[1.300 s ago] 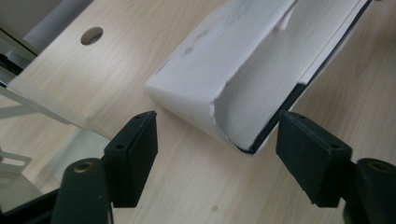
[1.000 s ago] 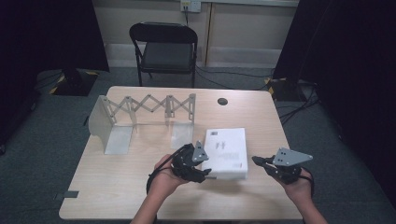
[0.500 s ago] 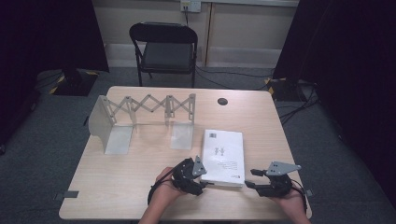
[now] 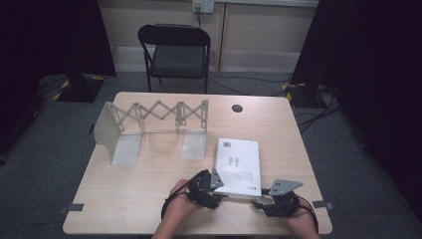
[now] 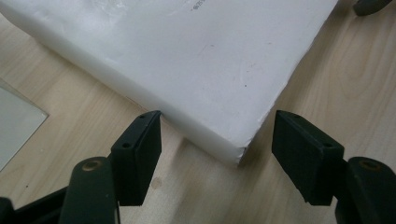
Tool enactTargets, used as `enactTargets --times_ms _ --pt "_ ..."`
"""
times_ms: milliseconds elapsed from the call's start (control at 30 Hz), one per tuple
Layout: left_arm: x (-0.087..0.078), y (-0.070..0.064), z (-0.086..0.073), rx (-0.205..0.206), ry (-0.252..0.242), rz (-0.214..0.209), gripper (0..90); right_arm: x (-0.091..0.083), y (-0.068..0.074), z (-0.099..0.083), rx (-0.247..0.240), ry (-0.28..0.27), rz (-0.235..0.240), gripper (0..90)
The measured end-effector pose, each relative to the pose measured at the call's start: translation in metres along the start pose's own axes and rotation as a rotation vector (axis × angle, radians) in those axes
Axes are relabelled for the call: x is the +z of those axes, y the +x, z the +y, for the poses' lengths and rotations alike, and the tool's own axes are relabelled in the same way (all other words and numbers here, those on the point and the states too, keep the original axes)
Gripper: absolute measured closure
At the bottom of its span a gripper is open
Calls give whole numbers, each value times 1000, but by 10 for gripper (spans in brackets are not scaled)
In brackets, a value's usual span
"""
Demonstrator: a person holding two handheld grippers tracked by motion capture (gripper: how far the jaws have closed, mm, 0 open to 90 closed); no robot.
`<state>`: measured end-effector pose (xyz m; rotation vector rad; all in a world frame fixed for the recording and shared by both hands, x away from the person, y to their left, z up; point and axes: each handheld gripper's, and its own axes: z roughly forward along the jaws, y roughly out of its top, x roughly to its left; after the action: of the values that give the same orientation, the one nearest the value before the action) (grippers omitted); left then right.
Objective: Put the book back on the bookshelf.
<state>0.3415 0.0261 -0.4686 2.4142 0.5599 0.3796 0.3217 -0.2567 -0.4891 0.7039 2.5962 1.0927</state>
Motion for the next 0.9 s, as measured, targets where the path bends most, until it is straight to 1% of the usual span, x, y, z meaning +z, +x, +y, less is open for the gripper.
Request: enactTargets --times_ms 67,100,133,167,200,233,267,300,333,367,433,467,500,533,567,600,633,667,700,733,767,800,833,867,900 --pt "-4 2 2 -12 -6 6 321 0 1 2 5 5 -24 558" --pt "-5 2 3 -15 -4 7 299 -2 -1 2 17 -5 -22 604" --pt "-6 2 4 -14 -8 18 273 -3 -3 1 30 -19 -19 642" --pt "-7 2 6 -8 -5 29 243 -6 -5 1 59 -44 -16 655" --pt "-8 3 8 -10 0 33 196 -7 -7 2 74 -52 -5 655" --pt "-10 3 11 -11 4 35 150 -7 -7 3 64 -41 -7 655" --pt "-10 2 13 -16 1 36 149 -7 -6 4 60 -38 -15 656" --pt "-11 2 16 -18 -2 24 148 -7 -6 4 62 -41 -18 655" --pt "-11 1 20 -30 -12 11 147 -8 -6 4 67 -44 -15 656" --pt "-11 0 23 -27 -9 9 137 -9 -6 5 68 -47 -16 657" --pt "-9 -3 28 16 -19 14 133 -11 -5 7 59 -56 -24 657" --pt "-6 -7 32 42 -17 23 133 -13 -5 8 60 -65 -23 659" --pt "-3 -8 34 54 -6 20 133 -16 -5 11 73 -88 -20 668" --pt "1 -10 38 63 6 22 134 -18 -6 13 82 -99 -18 671" --pt "4 -12 41 80 9 11 135 -20 -6 16 84 -105 -16 671" --pt "6 -12 43 89 8 8 165 -22 -6 19 84 -105 -12 670" --pt "9 -13 45 86 -3 5 177 -22 -7 21 91 -102 -7 669" --pt "10 -13 47 103 -6 -1 216 -23 -7 23 96 -99 -4 669" --pt "12 -15 49 116 -10 11 230 -23 -7 24 97 -101 -2 668" --pt "15 -17 52 121 -15 27 227 -24 -8 25 101 -98 0 668" --pt "16 -17 54 132 -10 33 213 -24 -8 26 101 -101 0 667" --pt "20 -19 56 127 -15 53 193 -24 -7 26 100 -100 0 667" --pt "21 -21 57 134 -20 70 187 -24 -8 27 108 -98 4 664" --pt "23 -22 59 159 -7 96 187 -25 -8 27 109 -102 5 662" --pt "24 -24 60 162 -13 116 192 -25 -8 28 108 -104 5 661"
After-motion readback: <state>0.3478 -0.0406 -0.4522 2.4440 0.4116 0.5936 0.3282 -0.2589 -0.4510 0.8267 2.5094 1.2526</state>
